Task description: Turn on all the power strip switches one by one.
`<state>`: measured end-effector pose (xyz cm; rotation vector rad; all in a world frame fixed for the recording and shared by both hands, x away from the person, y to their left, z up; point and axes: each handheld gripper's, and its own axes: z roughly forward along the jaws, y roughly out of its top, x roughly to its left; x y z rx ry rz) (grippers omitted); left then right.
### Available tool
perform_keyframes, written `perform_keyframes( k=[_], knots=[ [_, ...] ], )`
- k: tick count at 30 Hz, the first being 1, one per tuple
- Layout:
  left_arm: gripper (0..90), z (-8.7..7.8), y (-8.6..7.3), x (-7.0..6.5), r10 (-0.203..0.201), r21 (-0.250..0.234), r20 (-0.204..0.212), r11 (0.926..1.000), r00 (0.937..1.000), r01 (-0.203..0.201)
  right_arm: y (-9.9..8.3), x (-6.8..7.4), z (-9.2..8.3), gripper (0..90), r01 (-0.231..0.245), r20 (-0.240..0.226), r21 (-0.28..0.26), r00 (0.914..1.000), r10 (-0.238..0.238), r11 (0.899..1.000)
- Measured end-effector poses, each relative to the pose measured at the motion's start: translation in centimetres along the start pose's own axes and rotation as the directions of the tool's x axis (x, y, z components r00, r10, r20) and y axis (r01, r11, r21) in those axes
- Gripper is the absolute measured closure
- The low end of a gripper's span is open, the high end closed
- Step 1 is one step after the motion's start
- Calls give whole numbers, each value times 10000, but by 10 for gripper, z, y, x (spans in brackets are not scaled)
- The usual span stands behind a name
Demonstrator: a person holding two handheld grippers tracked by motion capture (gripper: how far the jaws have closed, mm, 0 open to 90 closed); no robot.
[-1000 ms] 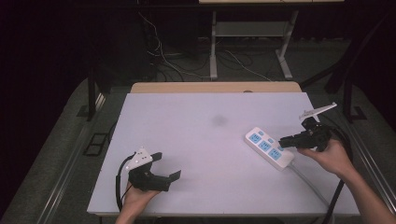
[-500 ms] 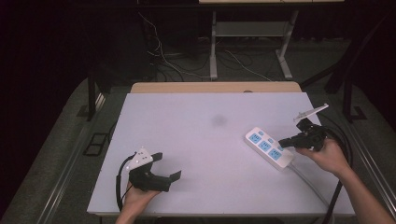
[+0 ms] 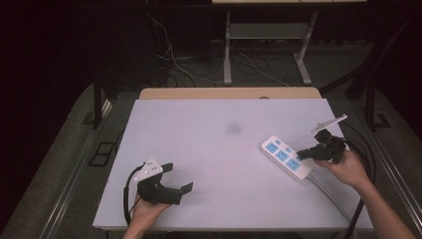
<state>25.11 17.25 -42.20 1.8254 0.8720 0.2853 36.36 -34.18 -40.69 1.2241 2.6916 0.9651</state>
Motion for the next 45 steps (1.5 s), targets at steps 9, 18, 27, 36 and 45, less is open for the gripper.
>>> perform_keyframes(
  k=[9,18,27,36,45],
  knots=[
    [0,0,0,0,13,39,24,10000,10000,-13,-4,-1,3,900,-182,-116,-171,9998,180,9997],
    [0,1,0,-1,39,77,65,10000,10000,-40,-3,-2,5,900,-203,-28,-96,9998,203,9997],
    [0,2,0,-2,109,160,108,9998,9999,-110,-3,-1,7,900,-22,86,4,10000,22,10000],
    [0,2,0,-1,51,130,86,9999,10000,-52,-4,0,7,900,-23,127,-94,9999,25,10000],
    [0,0,-1,0,67,115,51,9999,10000,-68,-3,2,6,900,-220,124,-138,9997,222,9997]
  ],
)
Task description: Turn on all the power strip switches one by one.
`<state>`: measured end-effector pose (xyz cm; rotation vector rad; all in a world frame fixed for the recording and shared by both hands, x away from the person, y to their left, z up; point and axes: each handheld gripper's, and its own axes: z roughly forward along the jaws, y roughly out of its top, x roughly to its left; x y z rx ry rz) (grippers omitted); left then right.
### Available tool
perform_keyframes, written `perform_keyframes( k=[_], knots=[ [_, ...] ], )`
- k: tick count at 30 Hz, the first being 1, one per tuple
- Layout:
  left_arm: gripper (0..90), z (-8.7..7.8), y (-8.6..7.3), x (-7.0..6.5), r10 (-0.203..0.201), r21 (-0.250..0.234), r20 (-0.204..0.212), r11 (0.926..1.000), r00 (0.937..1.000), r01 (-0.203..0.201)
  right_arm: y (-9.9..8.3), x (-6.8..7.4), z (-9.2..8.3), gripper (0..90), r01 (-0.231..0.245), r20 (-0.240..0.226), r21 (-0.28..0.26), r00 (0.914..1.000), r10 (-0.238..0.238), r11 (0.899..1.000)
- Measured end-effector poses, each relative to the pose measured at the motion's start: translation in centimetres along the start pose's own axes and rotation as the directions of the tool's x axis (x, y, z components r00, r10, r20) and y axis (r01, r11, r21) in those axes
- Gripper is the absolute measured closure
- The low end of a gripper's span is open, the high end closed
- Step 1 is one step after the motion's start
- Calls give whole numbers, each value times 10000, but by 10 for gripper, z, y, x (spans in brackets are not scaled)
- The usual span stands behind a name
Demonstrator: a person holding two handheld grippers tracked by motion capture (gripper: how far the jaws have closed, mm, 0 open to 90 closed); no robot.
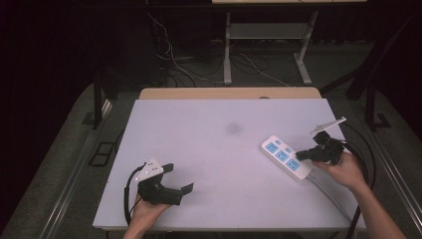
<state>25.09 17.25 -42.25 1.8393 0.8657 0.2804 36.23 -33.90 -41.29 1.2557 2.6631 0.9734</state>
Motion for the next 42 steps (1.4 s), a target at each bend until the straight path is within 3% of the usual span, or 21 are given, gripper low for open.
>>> perform_keyframes(
  k=[9,23,42],
  knots=[
    [0,0,0,0,-72,-25,-26,10000,10000,72,9,11,3,900,390,11,231,9992,-390,9990],
    [0,-2,0,1,-76,-63,-30,10000,10000,76,37,34,-10,900,1229,93,221,9923,-1232,9922],
    [0,-2,0,2,-71,-71,-54,10000,10000,71,59,13,-14,900,999,248,74,9947,-1000,9950]
  ],
)
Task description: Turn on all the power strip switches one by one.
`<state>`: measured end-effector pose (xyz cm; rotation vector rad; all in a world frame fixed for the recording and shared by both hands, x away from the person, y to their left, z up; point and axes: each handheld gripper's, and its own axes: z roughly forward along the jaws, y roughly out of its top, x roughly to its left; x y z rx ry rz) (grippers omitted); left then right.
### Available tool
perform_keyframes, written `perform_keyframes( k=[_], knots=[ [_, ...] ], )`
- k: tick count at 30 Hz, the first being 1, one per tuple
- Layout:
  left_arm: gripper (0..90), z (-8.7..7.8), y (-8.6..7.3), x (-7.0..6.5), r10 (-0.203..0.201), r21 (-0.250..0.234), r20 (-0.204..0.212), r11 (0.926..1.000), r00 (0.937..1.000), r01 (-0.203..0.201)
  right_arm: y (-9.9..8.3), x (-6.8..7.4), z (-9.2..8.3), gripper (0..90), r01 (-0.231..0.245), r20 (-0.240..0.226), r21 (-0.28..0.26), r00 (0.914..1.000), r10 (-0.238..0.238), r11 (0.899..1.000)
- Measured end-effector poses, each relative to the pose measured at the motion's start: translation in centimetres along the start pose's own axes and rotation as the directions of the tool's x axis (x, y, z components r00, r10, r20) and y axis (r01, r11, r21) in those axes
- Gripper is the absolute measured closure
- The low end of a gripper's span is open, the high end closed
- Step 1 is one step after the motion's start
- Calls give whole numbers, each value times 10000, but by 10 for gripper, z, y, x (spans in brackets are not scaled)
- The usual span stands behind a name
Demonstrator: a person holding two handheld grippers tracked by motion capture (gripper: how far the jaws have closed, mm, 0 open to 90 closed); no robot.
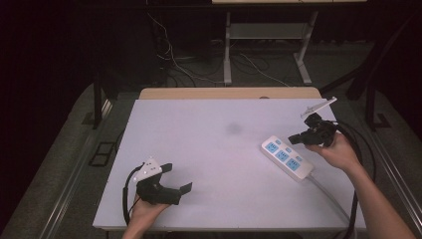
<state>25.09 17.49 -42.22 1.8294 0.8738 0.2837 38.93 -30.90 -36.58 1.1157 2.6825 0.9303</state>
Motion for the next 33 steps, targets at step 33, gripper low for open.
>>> perform_keyframes(
  k=[33],
  knots=[
    [0,0,0,0,-3,2,44,10000,10000,3,-6,-18,27,900,-213,-317,935,9992,244,9954]
  ],
)
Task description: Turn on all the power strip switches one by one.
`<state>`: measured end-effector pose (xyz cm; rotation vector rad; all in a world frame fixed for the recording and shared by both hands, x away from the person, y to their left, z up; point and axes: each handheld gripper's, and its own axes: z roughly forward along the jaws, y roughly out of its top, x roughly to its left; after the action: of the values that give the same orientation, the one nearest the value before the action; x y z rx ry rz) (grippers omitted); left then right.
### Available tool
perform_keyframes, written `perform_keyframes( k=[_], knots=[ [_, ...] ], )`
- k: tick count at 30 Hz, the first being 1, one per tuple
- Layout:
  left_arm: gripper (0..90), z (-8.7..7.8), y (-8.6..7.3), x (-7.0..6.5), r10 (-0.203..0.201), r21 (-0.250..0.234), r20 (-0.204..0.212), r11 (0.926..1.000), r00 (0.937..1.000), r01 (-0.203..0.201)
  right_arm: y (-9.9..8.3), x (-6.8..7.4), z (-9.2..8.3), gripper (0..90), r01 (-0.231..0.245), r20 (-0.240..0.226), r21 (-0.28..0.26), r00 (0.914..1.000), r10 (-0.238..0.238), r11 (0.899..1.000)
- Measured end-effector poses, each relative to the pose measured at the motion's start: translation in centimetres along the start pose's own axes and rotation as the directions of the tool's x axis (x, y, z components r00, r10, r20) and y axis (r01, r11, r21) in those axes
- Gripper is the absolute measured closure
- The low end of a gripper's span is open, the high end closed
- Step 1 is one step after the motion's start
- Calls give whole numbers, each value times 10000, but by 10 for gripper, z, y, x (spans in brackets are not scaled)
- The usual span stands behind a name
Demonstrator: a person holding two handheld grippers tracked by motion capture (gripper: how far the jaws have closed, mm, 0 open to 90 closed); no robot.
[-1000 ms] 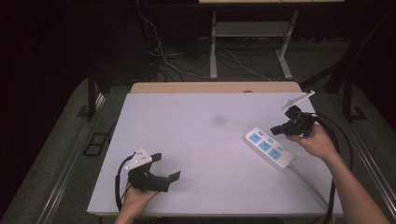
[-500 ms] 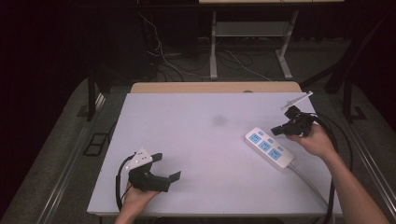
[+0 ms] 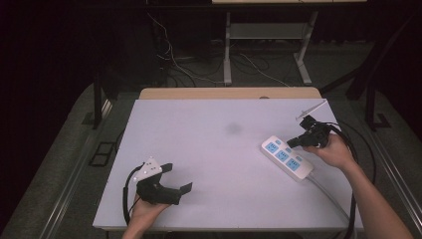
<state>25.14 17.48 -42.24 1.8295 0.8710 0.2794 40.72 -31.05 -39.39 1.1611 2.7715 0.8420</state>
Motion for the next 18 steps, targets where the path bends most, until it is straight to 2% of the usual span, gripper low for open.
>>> perform_keyframes(
  k=[13,18],
  knots=[
    [0,0,0,0,-9,4,-12,10000,10000,9,0,1,9,900,43,-169,274,9999,-39,9996],
    [0,0,0,0,-22,5,-4,10000,10000,22,1,-1,11,900,-102,-195,295,9998,107,9995]
  ],
)
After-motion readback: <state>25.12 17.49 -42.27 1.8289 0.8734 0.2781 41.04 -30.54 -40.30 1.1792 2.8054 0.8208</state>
